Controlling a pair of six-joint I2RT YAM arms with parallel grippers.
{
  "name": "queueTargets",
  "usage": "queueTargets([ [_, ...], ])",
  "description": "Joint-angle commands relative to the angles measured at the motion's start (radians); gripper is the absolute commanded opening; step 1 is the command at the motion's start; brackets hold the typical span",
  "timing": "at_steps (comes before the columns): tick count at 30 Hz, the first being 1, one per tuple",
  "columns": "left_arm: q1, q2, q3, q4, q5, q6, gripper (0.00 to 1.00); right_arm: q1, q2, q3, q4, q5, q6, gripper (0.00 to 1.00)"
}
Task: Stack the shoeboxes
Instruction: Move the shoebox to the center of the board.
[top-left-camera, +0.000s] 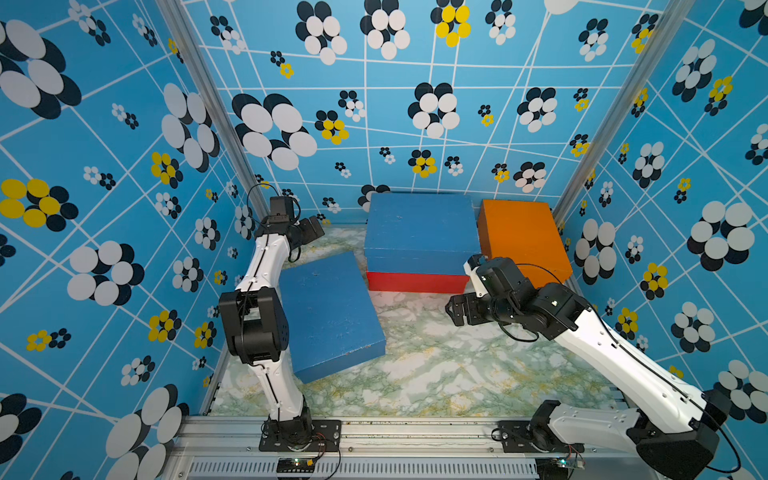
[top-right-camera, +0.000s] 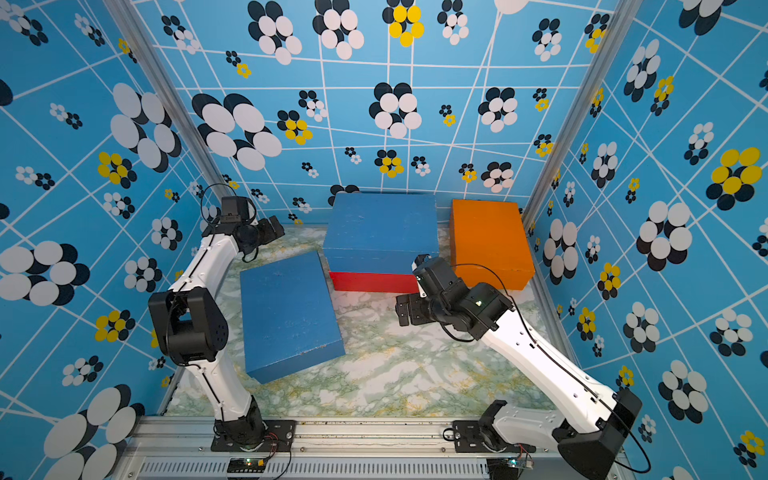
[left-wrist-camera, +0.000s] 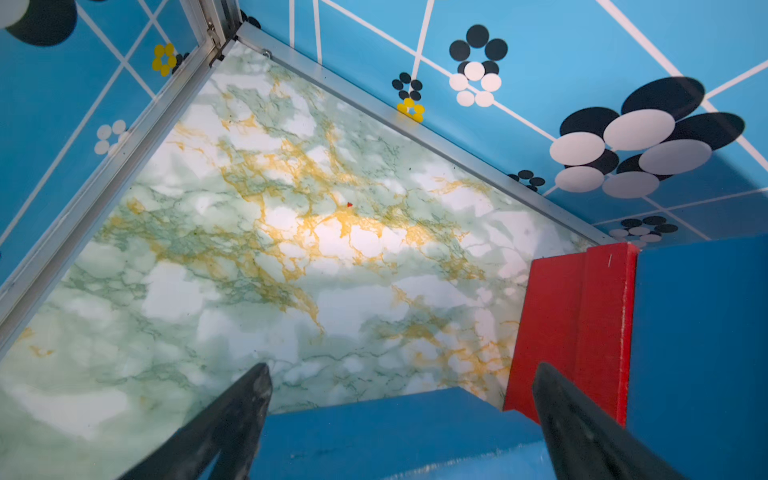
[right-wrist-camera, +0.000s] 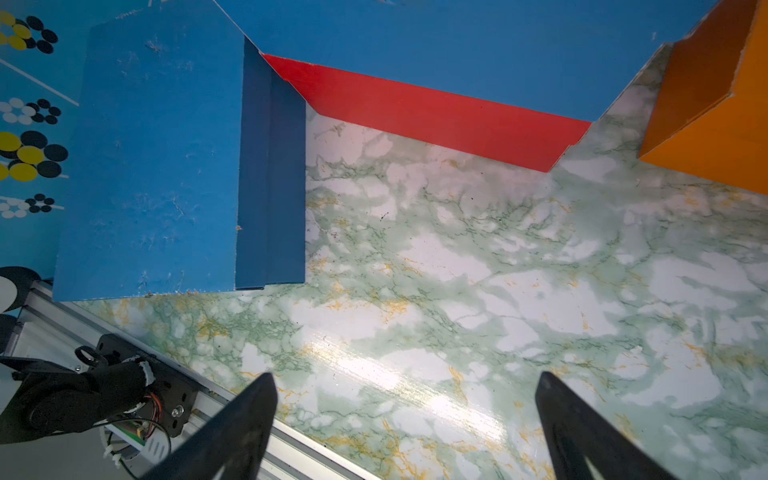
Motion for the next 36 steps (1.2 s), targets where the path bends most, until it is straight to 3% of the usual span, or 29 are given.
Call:
queueTargets([
  [1, 0.006, 0.026, 0.051, -0.049, 0.015, 0.034, 1.00, 0.006, -0.010, -0.011, -0.011, 0.009, 0.003, 0.99],
  [20, 0.028, -0.004, -0.167, -0.081, -0.040, 0.060, 0.99, 0.006, 0.011, -0.013, 0.024, -0.027, -0.012, 0.99],
  [36, 0.091, -0.278, -0.525, -0.010, -0.055, -0.029, 0.99, 0.006, 0.004, -0.033, 0.038, -0.028, -0.030, 0.99],
])
